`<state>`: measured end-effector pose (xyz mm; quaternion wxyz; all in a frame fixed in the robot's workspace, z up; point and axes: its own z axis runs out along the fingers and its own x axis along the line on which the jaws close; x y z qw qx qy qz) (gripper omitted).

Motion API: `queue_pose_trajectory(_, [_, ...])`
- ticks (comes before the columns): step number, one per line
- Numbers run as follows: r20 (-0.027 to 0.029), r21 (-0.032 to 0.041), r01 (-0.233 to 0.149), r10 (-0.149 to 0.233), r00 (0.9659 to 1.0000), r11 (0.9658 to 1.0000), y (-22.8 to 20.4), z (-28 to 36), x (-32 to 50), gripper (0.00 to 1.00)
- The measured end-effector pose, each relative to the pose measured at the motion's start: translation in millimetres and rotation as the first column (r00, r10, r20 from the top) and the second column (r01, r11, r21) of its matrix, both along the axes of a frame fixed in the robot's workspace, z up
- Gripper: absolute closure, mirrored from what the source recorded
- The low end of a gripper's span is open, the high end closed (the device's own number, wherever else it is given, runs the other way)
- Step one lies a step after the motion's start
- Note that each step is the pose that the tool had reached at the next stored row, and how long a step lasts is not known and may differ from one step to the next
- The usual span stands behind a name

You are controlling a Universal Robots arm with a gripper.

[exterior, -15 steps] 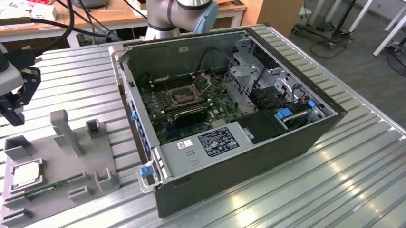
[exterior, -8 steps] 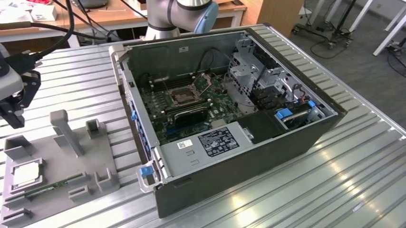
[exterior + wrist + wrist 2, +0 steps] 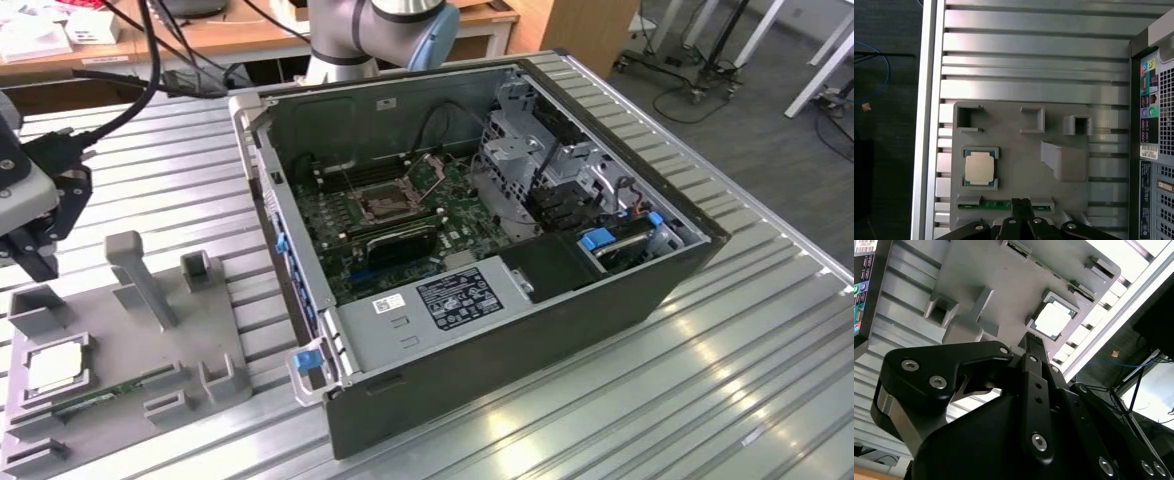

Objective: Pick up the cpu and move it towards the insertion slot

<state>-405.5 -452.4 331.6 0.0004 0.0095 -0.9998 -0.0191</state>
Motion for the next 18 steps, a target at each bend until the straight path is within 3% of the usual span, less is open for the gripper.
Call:
queue_pose_trajectory(13, [0.0001,0.0,0.0,0.0,1.0,1.0,-0.5,-21.7,-5.8,0.89])
queue_pose_trajectory(18, [-0.0003,-0.0002,0.0,0.0,1.0,1.0,-0.5,-24.2,-6.8,0.89])
